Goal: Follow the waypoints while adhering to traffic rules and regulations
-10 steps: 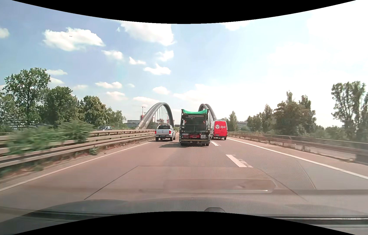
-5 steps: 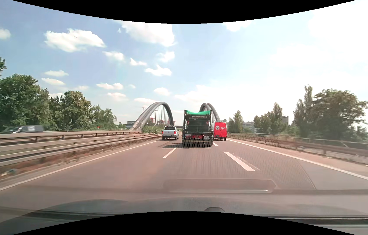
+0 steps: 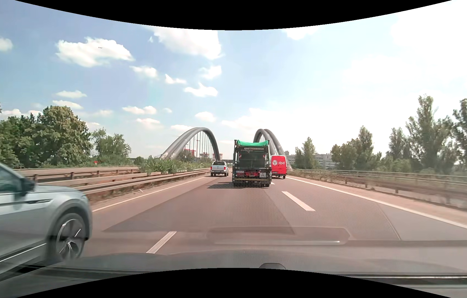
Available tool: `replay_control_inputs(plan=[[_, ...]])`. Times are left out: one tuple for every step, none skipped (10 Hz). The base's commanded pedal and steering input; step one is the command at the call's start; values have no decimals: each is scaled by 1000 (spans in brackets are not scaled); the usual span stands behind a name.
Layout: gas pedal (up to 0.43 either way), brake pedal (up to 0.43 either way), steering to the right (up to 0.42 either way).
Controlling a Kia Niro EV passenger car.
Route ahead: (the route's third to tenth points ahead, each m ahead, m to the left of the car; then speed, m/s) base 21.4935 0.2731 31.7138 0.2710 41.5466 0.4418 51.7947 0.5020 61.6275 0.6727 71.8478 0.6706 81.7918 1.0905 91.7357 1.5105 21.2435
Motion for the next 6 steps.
replay_control_inputs(plan=[[157,0,-3],[157,0,-3],[157,0,-4],[157,0,-5],[177,0,-5],[197,0,-5]])
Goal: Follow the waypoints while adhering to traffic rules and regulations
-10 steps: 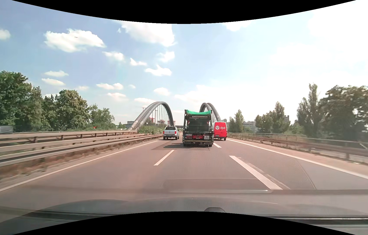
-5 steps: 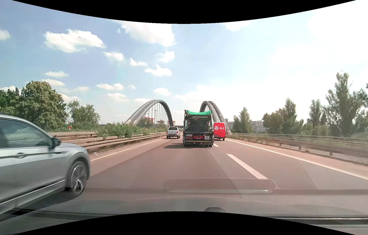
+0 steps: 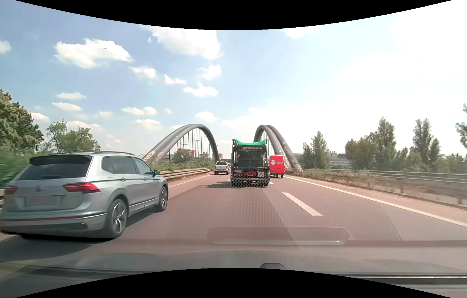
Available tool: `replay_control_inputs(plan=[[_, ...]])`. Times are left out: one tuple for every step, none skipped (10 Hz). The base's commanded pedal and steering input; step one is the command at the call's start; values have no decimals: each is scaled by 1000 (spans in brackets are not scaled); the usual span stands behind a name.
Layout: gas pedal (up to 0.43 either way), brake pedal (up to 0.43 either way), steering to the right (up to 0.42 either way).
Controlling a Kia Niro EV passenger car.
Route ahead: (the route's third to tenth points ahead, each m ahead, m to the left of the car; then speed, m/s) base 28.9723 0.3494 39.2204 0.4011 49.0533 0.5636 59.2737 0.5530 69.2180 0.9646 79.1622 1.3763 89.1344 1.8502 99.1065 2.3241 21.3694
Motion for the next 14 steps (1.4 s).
replay_control_inputs(plan=[[228,0,-10],[260,0,-14],[260,0,-16],[260,0,-18],[260,0,-18],[280,0,-20],[339,0,-21],[469,0,-21],[689,0,-21],[831,0,-21],[843,0,-21],[843,0,-21],[843,0,-20],[843,0,-20]])
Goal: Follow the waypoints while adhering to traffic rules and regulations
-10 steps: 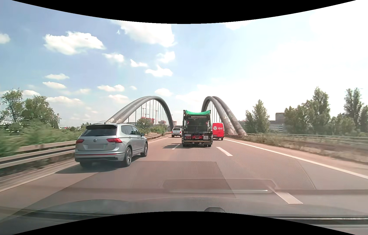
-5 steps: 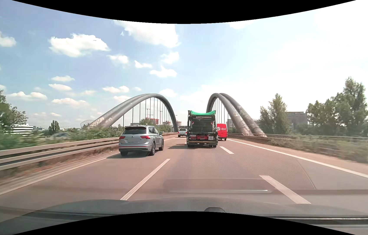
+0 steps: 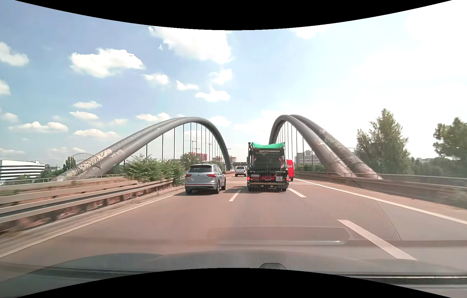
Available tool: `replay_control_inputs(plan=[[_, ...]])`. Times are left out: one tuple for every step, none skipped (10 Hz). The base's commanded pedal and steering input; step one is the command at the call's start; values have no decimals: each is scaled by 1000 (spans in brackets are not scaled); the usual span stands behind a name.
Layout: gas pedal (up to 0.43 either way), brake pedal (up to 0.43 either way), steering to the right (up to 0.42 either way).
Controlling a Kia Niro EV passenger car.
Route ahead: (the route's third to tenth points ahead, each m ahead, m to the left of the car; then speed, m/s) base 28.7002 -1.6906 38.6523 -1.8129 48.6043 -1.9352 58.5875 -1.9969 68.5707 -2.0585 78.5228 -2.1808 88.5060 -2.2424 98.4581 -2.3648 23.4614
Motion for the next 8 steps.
replay_control_inputs(plan=[[843,0,-20],[843,0,-20],[843,0,-20],[843,0,-20],[843,0,-20],[843,0,-20],[843,0,-19],[843,0,-17]])
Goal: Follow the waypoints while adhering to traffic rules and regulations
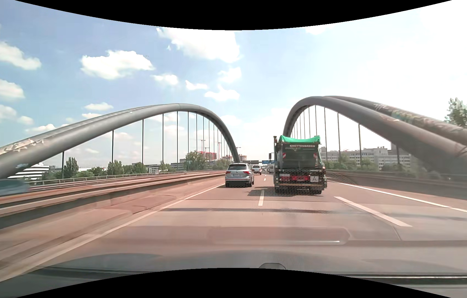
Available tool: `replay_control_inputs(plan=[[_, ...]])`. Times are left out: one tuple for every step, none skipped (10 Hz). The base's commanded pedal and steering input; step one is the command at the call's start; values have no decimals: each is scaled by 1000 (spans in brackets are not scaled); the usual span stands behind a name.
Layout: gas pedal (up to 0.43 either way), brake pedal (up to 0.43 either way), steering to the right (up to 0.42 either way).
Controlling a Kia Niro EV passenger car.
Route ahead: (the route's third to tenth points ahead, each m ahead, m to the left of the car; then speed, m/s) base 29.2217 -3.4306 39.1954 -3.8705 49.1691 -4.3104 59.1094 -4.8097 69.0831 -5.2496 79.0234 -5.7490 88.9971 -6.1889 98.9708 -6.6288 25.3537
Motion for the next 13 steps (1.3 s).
replay_control_inputs(plan=[[843,0,-13],[843,0,-7],[791,0,2],[591,0,10],[500,0,13],[390,0,13],[248,0,14],[118,0,14],[0,0,13],[0,0,11],[0,0,10],[0,0,10],[0,0,10]])
